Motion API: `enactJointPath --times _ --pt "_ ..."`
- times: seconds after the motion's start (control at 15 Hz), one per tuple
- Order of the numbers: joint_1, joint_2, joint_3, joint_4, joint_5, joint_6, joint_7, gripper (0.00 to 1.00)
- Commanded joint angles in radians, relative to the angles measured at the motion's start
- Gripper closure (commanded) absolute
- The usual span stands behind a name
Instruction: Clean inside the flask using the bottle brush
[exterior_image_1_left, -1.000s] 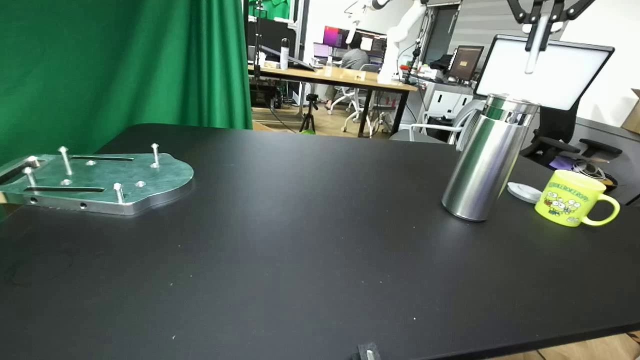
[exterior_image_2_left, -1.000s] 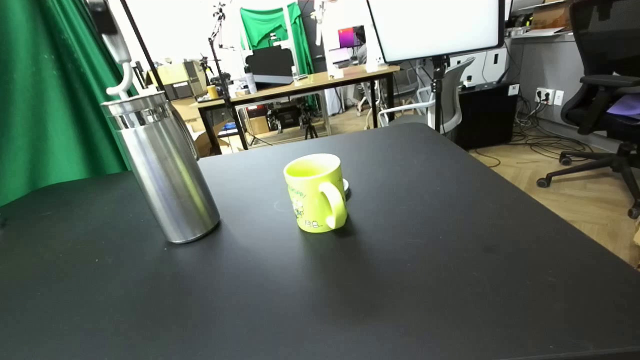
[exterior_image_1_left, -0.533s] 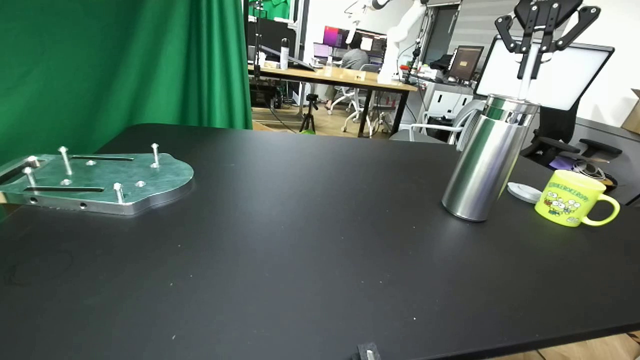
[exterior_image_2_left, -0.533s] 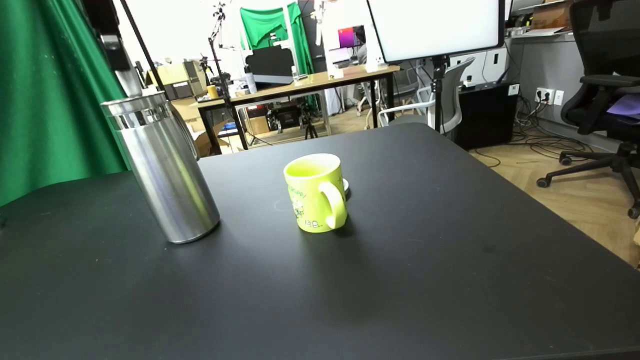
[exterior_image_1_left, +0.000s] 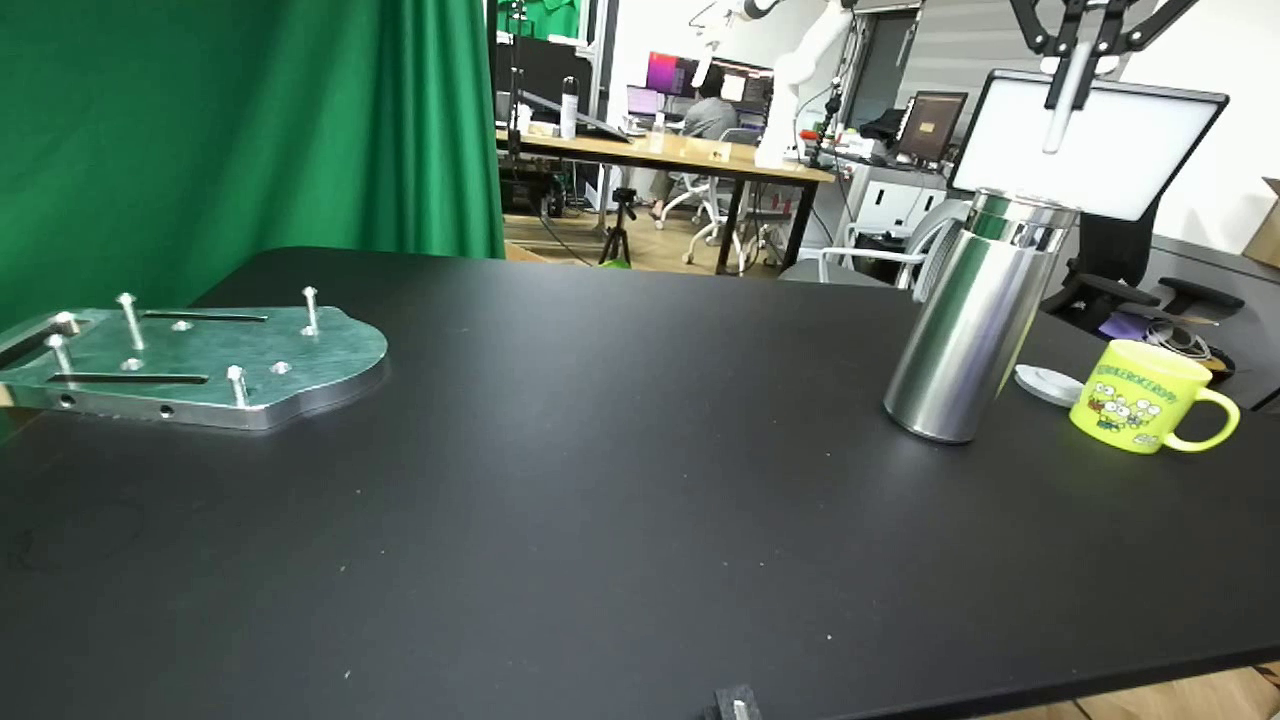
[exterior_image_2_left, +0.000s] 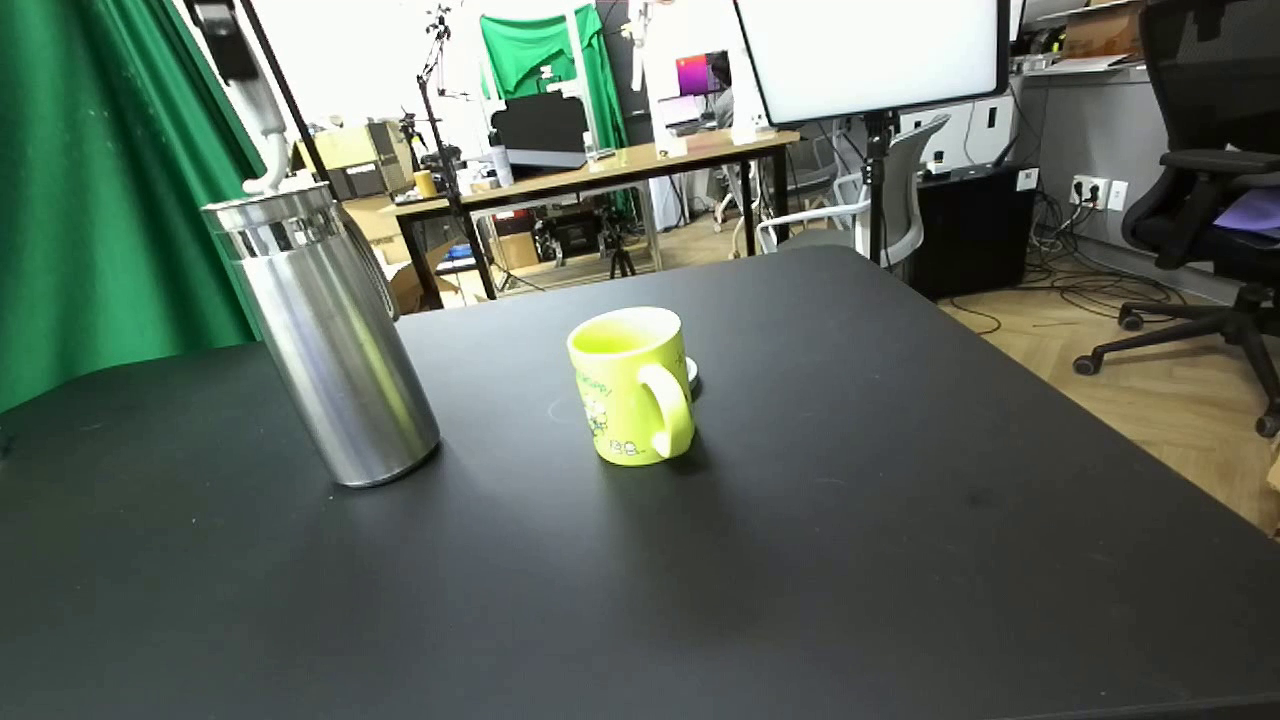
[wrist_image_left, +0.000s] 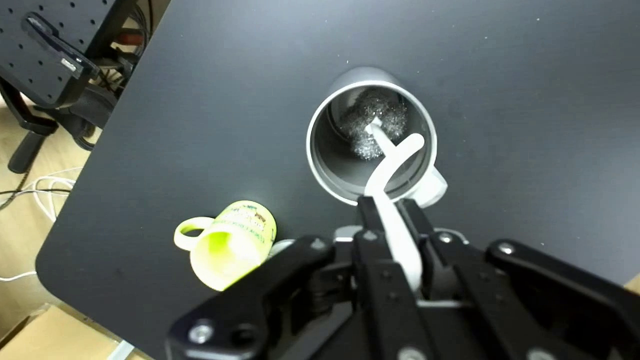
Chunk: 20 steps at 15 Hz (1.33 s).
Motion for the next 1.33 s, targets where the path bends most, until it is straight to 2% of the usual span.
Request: enactJointPath --times 0.0,0.53,1.27 --pt "0.005 -0.057 -0.006 0.023 0.009 -0.006 -0.031 0.96" --pt "0.001 -0.121 0.002 0.032 0.025 0.002 -0.079 0.96" --pt "0.001 0.043 -0.011 -0.049 0.049 0.009 -0.086 0.96"
